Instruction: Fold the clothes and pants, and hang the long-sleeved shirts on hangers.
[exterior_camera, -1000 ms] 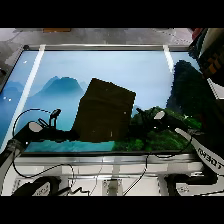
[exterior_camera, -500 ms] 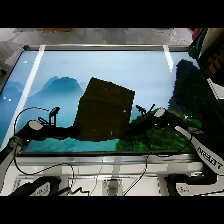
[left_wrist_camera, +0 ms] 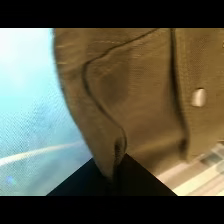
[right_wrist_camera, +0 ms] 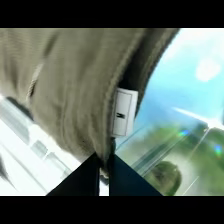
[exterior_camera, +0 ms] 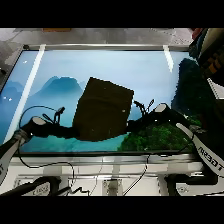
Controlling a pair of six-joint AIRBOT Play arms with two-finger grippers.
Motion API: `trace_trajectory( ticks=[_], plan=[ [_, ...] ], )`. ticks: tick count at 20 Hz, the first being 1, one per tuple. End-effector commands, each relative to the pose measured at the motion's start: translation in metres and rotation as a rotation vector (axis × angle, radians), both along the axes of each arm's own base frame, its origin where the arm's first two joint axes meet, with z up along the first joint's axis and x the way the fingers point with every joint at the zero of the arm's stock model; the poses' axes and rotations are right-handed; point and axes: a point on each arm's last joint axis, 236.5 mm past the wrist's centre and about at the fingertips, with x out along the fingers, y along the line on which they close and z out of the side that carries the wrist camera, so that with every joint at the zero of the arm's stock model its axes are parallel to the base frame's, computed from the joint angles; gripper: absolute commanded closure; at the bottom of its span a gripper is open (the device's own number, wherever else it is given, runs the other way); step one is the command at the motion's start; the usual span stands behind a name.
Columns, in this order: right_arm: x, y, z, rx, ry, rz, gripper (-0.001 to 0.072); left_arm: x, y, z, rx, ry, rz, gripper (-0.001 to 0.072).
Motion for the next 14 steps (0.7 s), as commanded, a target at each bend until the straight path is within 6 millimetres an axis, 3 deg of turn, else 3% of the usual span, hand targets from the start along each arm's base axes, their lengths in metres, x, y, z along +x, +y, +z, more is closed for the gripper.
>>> trace_trajectory(
  ticks=[1,3,5,7,10,12,14],
  plan=[
    [0.017,0.008,0.045,0.046,-0.124,0.067,0.0687,0.024,-0.013,0.064,-0.062,-0.111,-0.120,0.0689],
    [0.035,0.012,0.089,0.071,-0.258,0.065,0.0687,0.050,-0.013,0.123,-0.048,-0.273,-0.155,0.0689],
    [0.043,0.014,0.148,0.104,-0.414,0.070,0.0687,0.069,-0.012,0.196,-0.018,-0.481,-0.167,0.0689],
    [0.041,0.014,0.209,0.135,-0.573,0.071,0.0686,0.066,-0.012,0.270,0.016,-0.688,-0.174,0.0688],
    [0.017,0.012,0.303,0.208,-0.789,0.054,0.0686,0.028,-0.015,0.356,0.057,-0.938,-0.179,0.0688],
    [-0.012,0.012,0.366,0.305,-0.873,0.000,0.0686,-0.009,-0.017,0.398,0.082,-1.090,-0.172,0.0688],
    [-0.046,0.010,0.414,0.409,-0.918,-0.044,0.0686,-0.048,-0.018,0.439,0.108,-1.256,-0.145,0.0688]
  ],
)
